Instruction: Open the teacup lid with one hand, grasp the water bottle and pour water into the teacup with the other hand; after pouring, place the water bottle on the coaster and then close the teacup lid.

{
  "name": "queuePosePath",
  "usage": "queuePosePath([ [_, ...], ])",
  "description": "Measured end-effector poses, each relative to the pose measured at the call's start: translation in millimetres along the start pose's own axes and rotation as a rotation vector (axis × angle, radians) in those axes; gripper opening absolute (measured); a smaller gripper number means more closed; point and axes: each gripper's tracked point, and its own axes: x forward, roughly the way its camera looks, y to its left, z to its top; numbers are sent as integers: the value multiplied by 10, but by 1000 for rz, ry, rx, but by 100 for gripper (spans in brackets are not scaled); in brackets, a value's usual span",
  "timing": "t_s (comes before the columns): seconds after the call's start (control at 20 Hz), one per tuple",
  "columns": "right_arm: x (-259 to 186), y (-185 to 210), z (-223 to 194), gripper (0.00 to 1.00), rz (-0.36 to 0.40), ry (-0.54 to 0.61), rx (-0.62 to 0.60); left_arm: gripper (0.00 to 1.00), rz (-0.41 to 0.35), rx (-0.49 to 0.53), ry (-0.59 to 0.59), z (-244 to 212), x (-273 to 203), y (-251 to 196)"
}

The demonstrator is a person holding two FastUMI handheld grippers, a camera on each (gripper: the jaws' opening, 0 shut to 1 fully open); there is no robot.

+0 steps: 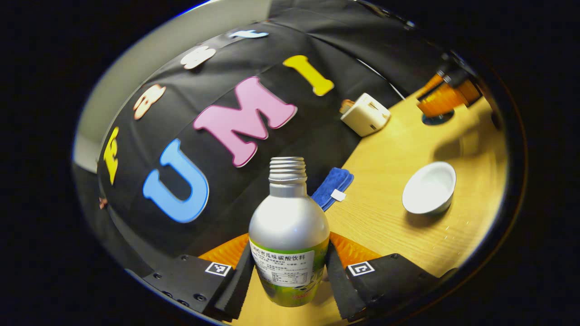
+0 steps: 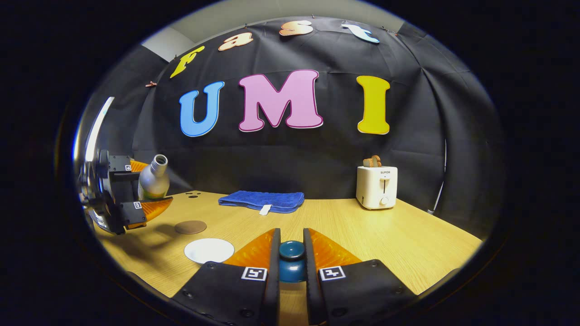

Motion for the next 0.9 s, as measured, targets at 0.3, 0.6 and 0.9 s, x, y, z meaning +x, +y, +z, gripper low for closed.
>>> queuePosePath([
  [0.3,36,-108,1,27,-12,0,0,78,-81,311,-7,49,97,-259],
  [0.6,35,-99,1,27,-3,0,-1,78,-126,590,-47,124,63,-500],
  [0.9,32,-99,0,27,-3,0,-1,78,-142,701,-23,67,91,-450],
])
